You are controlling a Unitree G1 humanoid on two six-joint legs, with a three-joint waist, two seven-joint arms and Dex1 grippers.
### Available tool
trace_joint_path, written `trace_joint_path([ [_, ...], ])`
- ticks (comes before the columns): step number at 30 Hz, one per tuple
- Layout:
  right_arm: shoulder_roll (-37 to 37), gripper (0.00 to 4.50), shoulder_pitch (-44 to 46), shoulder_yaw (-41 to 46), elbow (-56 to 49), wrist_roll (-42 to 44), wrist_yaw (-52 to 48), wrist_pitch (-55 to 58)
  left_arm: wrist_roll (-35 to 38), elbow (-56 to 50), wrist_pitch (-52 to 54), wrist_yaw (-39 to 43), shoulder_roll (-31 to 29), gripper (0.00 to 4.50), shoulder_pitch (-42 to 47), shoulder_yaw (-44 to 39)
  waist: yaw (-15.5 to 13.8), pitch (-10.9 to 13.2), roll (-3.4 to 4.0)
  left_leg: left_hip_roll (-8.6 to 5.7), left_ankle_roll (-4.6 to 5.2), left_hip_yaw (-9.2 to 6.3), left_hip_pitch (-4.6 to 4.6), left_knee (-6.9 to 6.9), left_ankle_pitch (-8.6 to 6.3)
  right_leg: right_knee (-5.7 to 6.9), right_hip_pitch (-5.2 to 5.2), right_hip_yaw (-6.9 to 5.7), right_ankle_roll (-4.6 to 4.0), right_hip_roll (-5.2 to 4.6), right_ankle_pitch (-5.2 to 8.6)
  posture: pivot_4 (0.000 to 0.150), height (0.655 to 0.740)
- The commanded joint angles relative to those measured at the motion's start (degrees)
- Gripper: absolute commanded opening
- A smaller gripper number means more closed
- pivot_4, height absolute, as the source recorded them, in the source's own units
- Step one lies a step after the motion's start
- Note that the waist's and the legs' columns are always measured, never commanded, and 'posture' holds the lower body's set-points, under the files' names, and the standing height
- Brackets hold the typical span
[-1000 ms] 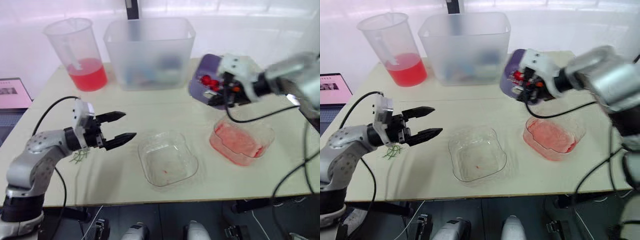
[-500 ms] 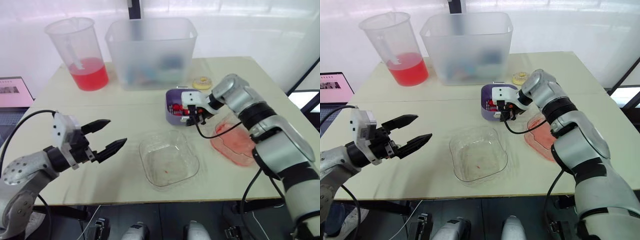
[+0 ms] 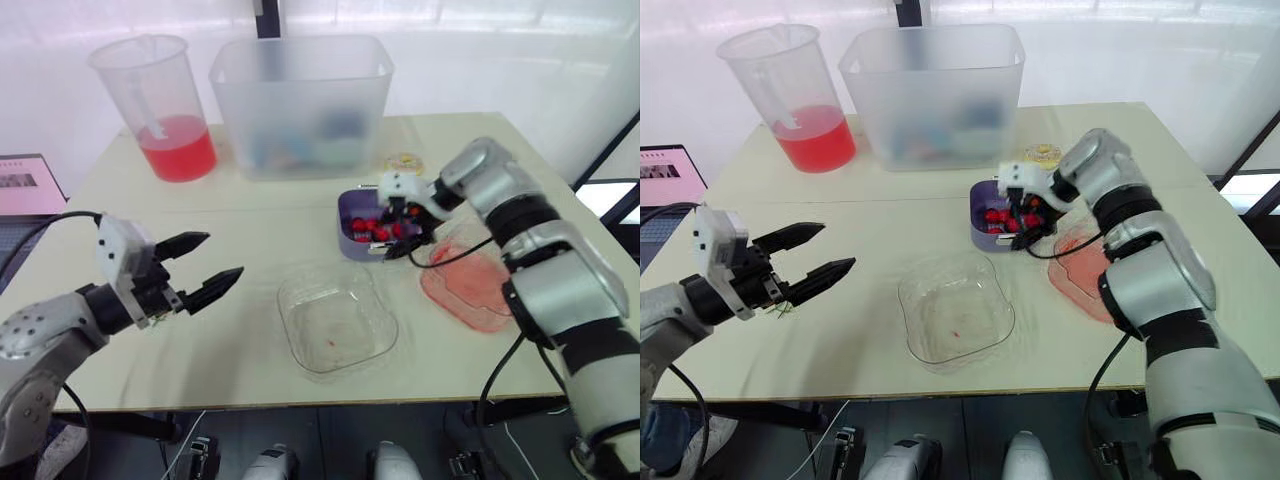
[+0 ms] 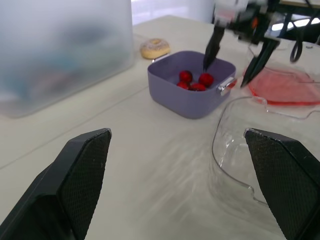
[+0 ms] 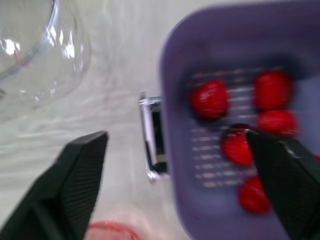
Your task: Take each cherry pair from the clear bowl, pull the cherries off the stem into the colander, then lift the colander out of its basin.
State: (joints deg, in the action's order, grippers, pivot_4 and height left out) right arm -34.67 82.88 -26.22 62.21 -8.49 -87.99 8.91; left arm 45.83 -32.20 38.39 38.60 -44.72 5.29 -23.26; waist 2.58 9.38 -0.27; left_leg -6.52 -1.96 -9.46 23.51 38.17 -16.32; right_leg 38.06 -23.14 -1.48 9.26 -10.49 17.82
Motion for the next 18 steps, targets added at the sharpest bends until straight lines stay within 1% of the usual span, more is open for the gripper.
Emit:
trace_joint_path([
  [1,-6.27,4.47,2.16,8.56,-5.23,5.0,-2.41,6.31,-1.96,3.55,0.08,-0.45,-1.49,4.5,3.26,1.4,-0.18,0.0,0.0,-0.01,0.0,0.0,0.0,0.0,0.0,-0.01,0.0,0.0,0.0,0.0,0.0,0.15,0.74],
  [4,-11.91,4.47,-2.24,14.48,-11.08,8.05,-0.87,9.22,-4.34,6.31,-0.54,-0.3,-1.95,4.5,4.93,3.45,-0.1,-0.01,-0.01,-0.01,0.0,0.0,0.0,-0.01,0.0,-0.01,0.03,-0.01,0.0,-0.01,0.0,0.15,0.74],
  [6,-16.52,4.47,-7.17,19.12,-15.95,10.09,1.29,9.29,-6.97,7.52,-2.53,1.33,-2.54,4.5,4.72,5.2,-0.13,-0.01,-0.01,-0.01,0.0,0.02,0.0,-0.01,0.0,0.0,0.04,-0.01,0.0,-0.01,0.0,0.15,0.74],
  [11,-24.84,4.47,-24.63,30.77,-25.13,13.78,10.42,7.22,-9.44,12.59,-5.05,5.71,-2.8,4.5,5.85,7.51,-0.12,0.0,0.01,0.0,0.0,0.15,0.0,-0.03,0.0,0.0,-0.03,0.02,0.0,-0.06,0.0,0.15,0.74],
  [13,-26.85,4.47,-32.83,37.76,-27.84,17.39,12.95,8.13,-10.4,15.26,-6.02,7.19,-2.79,4.5,7.36,8.42,-0.19,0.0,0.02,0.01,0.01,0.18,0.0,-0.03,0.0,0.01,-0.03,0.01,0.0,-0.06,0.0,0.15,0.74],
  [14,-27.38,4.47,-38.21,42.21,-27.76,18.78,15.07,5.89,-11.17,16.88,-6.61,7.97,-2.84,4.5,8.26,9.23,-0.27,0.0,0.02,0.01,0.01,0.2,0.0,-0.02,0.0,0.01,-0.04,0.03,0.0,-0.07,0.0,0.15,0.74],
  [18,-26.55,4.47,-51.51,51.95,-30.36,22.92,19.24,1.67,-12.58,20.37,-7.91,10.05,-2.61,4.5,9.86,10.36,-0.15,-0.02,0.05,0.01,0.02,0.29,-0.04,-0.02,0.0,0.02,0.03,0.03,0.0,-0.09,0.0,0.15,0.74],
])
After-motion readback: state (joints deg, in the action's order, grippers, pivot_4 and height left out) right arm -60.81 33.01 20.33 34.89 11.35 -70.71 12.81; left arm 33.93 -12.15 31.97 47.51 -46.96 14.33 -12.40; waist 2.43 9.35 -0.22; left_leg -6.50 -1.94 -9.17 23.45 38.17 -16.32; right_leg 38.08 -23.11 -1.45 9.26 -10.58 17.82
